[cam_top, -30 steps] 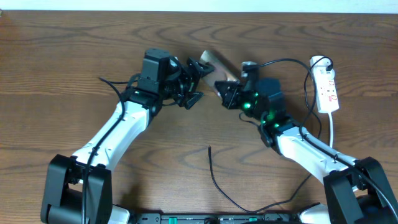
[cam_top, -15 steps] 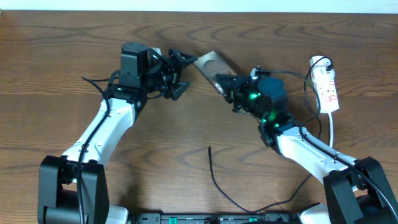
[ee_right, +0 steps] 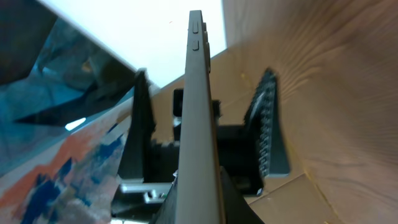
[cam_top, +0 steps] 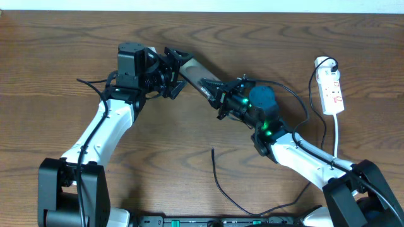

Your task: Plug charger to phone and switch on socket

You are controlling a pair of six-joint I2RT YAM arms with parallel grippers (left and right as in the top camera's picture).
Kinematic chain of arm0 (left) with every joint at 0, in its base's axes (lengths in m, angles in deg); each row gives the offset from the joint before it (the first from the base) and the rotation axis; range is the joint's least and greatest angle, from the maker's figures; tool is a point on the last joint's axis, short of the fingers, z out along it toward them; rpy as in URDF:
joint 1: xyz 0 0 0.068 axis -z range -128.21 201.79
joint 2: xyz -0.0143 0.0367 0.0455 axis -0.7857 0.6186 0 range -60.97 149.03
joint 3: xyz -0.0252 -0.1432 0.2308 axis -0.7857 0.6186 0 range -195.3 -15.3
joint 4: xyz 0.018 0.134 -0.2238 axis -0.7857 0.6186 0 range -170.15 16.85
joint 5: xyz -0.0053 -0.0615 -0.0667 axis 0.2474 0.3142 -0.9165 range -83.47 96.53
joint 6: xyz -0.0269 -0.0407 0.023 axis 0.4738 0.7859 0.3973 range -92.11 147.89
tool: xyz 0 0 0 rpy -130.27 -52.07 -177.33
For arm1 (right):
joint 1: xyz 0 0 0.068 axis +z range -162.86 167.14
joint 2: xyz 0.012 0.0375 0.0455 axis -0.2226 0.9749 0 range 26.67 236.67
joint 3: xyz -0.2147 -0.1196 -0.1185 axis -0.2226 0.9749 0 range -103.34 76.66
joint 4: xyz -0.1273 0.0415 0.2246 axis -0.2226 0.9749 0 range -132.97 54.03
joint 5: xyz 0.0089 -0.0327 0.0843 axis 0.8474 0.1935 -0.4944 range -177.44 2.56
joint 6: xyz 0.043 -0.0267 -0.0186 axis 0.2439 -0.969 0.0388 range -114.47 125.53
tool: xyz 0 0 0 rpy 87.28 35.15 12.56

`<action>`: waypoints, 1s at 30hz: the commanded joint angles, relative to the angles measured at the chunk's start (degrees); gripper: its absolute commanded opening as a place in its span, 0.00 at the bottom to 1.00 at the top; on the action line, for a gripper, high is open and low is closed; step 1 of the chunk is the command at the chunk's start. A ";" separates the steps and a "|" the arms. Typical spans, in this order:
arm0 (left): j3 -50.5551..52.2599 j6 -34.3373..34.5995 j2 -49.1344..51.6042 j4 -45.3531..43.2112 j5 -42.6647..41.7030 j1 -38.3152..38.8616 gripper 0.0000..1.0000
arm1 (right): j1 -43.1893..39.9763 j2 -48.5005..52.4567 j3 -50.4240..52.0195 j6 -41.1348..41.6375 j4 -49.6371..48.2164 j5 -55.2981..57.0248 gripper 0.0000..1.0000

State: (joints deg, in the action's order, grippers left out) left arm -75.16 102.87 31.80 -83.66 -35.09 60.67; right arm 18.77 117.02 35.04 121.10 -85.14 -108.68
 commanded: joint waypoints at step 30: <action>-0.31 3.78 -1.27 -2.05 2.25 -0.20 0.37 | 4.92 -0.33 -1.01 1.97 -2.99 4.66 0.01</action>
State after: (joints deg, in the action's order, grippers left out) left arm -75.16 107.11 31.80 -85.54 -33.48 60.67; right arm 22.69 117.04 35.04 122.54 -87.54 -105.35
